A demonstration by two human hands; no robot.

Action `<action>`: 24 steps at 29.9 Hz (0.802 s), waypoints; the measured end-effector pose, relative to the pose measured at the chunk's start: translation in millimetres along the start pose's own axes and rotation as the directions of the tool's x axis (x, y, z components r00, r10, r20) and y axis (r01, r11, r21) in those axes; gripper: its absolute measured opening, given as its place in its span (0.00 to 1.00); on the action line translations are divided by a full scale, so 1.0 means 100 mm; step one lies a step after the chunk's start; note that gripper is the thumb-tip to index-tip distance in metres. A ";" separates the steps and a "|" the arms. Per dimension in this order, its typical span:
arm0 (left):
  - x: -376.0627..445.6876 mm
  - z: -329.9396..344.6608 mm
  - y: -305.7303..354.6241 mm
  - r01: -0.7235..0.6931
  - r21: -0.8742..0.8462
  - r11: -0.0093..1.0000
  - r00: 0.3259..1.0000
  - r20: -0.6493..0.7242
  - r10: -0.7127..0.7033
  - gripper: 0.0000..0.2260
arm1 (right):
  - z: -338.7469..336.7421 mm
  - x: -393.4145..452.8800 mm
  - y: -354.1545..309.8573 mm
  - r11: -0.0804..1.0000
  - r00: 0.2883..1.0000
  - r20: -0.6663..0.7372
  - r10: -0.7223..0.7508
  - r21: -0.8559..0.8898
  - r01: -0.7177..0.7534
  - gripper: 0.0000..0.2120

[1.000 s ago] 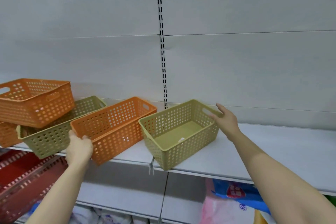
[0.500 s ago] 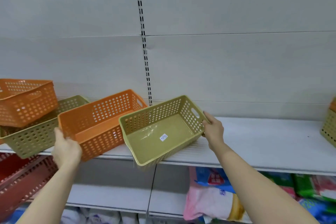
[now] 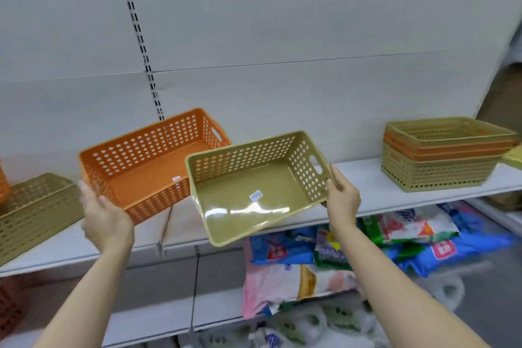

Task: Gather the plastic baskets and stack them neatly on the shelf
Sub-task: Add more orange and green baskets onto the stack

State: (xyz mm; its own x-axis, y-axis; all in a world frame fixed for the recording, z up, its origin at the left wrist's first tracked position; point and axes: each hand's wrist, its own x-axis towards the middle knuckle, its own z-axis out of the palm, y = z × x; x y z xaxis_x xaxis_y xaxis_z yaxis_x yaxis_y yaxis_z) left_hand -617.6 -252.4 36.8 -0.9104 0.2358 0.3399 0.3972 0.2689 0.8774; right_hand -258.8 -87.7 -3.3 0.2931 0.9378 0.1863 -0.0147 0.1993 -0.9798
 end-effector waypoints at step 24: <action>-1.80 2.34 2.32 -0.147 -0.280 0.949 0.989 -0.016 0.149 0.22 | -2.99 2.25 -0.90 0.974 0.902 -0.381 -0.205 0.008 0.225 0.18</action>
State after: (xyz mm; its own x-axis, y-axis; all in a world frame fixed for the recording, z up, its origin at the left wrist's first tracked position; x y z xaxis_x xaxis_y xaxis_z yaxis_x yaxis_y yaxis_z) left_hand -334.2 -13.6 99.7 -0.8429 0.2587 0.4718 0.4783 -0.0415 0.8772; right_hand 94.6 19.8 105.0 0.6316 0.6962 0.3413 0.0440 0.4072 -0.9123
